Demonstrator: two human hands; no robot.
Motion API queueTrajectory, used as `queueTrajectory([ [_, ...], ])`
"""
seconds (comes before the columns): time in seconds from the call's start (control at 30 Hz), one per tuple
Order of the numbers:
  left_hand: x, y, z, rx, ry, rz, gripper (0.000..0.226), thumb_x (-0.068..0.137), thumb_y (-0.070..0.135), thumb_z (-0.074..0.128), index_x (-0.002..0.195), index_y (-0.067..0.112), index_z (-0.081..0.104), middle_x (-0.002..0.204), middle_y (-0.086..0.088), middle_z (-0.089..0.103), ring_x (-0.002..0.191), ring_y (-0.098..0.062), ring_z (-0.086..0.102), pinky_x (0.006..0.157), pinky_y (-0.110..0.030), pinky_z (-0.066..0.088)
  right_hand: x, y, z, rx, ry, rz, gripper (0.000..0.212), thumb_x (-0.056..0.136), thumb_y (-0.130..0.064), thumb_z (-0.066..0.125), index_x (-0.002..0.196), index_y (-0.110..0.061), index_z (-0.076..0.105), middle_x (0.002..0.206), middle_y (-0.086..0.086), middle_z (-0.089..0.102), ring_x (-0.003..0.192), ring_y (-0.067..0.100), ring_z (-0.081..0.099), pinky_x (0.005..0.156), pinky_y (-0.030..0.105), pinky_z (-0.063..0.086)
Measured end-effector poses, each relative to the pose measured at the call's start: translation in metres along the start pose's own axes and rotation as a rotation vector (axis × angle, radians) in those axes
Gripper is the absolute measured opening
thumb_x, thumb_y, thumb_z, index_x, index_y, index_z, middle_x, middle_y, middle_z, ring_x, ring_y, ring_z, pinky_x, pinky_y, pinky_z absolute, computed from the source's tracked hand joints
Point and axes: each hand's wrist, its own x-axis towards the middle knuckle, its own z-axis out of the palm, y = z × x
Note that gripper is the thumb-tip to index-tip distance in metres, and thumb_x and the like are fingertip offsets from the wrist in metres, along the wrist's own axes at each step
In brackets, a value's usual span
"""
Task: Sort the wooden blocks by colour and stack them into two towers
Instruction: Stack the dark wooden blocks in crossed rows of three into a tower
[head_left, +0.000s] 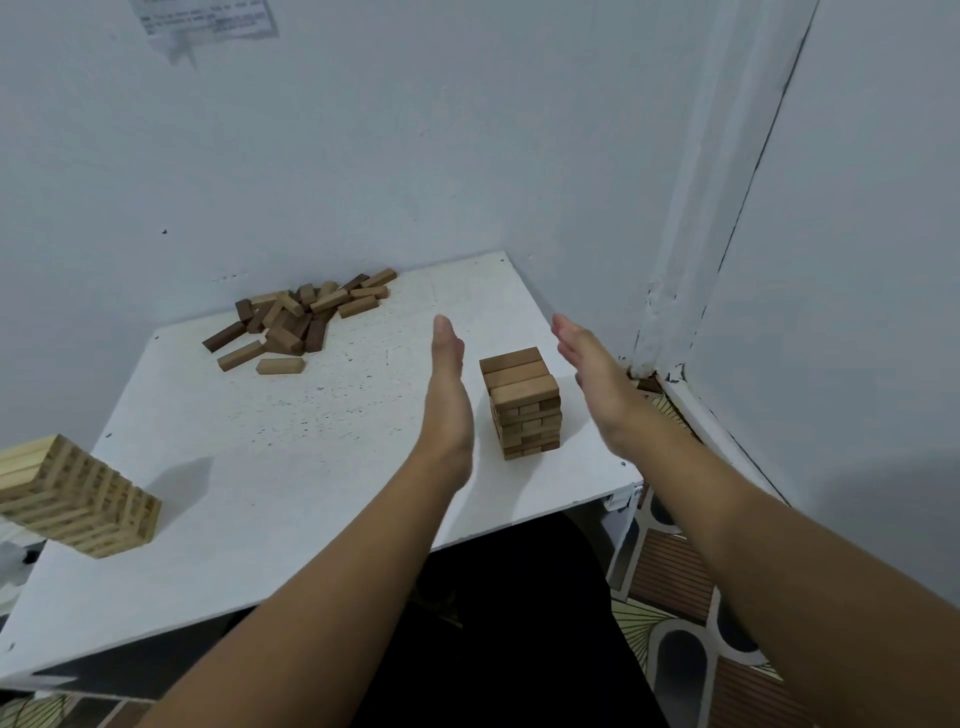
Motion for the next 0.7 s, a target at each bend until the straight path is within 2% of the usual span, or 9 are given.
queueTrajectory([
  [0.1,-0.007,-0.002,0.016,-0.069,0.010,-0.036,0.090,0.091,0.084,0.015,0.165,0.033,0.021,0.169,0.016,0.022,0.157,-0.008,0.015,0.111,-0.029,0.013,-0.005,0.003,0.013,0.089,0.011,0.029,0.060,0.106,-0.059,0.030,0.161,-0.036,0.026,0.167,-0.017,0.024,0.154,0.005,0.018,0.126,0.038,0.009],
  [0.2,-0.006,-0.003,0.024,-0.097,0.000,-0.064,0.086,0.096,0.080,0.011,0.165,0.030,0.021,0.167,0.015,0.027,0.155,-0.008,0.020,0.103,-0.027,0.016,-0.007,0.001,0.017,0.136,0.003,0.016,0.060,0.108,-0.056,0.024,0.163,-0.031,0.023,0.169,-0.015,0.020,0.155,0.004,0.014,0.121,0.032,0.010],
  [0.3,-0.002,-0.007,0.027,-0.095,0.015,-0.052,0.092,0.091,0.086,0.013,0.165,0.031,0.023,0.168,0.017,0.025,0.155,-0.008,0.022,0.113,-0.030,0.017,-0.007,-0.001,0.019,0.152,0.001,0.005,0.061,0.108,-0.056,0.020,0.163,-0.031,0.021,0.169,-0.016,0.018,0.155,0.003,0.013,0.121,0.030,0.009],
  [0.37,0.000,-0.010,0.027,-0.076,0.031,-0.031,0.092,0.089,0.088,0.016,0.161,0.033,0.033,0.162,0.022,0.037,0.150,-0.004,0.033,0.120,-0.034,0.021,-0.007,0.000,0.021,0.162,-0.002,0.009,0.062,0.107,-0.058,0.020,0.163,-0.031,0.021,0.169,-0.017,0.018,0.155,0.002,0.013,0.121,0.030,0.009],
  [0.43,0.000,-0.012,0.028,-0.075,0.052,-0.013,0.077,0.094,0.082,0.016,0.147,0.037,0.050,0.130,0.037,0.060,0.125,0.011,0.051,0.111,-0.027,0.030,-0.007,0.001,0.022,0.162,-0.015,0.009,0.063,0.107,-0.059,0.020,0.163,-0.032,0.022,0.168,-0.018,0.019,0.155,0.001,0.013,0.120,0.028,0.008],
  [0.5,-0.007,-0.005,0.032,-0.064,0.070,-0.031,0.064,0.099,0.076,0.015,0.132,0.041,0.056,0.105,0.042,0.066,0.103,0.021,0.058,0.098,-0.019,0.035,-0.006,0.003,0.022,0.158,-0.037,0.009,0.063,0.106,-0.060,0.019,0.163,-0.032,0.022,0.168,-0.019,0.019,0.154,0.000,0.013,0.121,0.027,0.007],
  [0.57,-0.015,0.001,0.037,-0.013,0.086,-0.036,0.049,0.103,0.069,0.013,0.106,0.042,0.054,0.069,0.041,0.064,0.068,0.027,0.058,0.076,-0.009,0.043,-0.006,0.004,0.023,0.151,-0.042,0.013,0.064,0.105,-0.062,0.020,0.163,-0.034,0.022,0.168,-0.019,0.019,0.154,0.000,0.013,0.125,0.032,0.006],
  [0.63,-0.021,0.006,0.040,-0.008,0.088,-0.047,0.049,0.105,0.065,0.012,0.113,0.041,0.054,0.054,0.037,0.058,0.053,0.026,0.053,0.056,-0.001,0.041,-0.006,0.004,0.024,0.154,-0.046,0.016,0.067,0.103,-0.067,0.022,0.162,-0.035,0.024,0.167,-0.020,0.021,0.153,-0.001,0.015,0.127,0.035,0.006],
  [0.7,-0.019,0.004,0.040,-0.030,0.087,-0.058,0.066,0.104,0.066,0.013,0.140,0.029,0.054,0.055,0.036,0.058,0.054,0.025,0.055,0.058,-0.001,0.038,-0.007,0.006,0.023,0.147,-0.044,0.001,0.064,0.103,-0.067,0.023,0.160,-0.037,0.029,0.161,-0.025,0.032,0.143,-0.014,0.025,0.126,0.033,0.010],
])
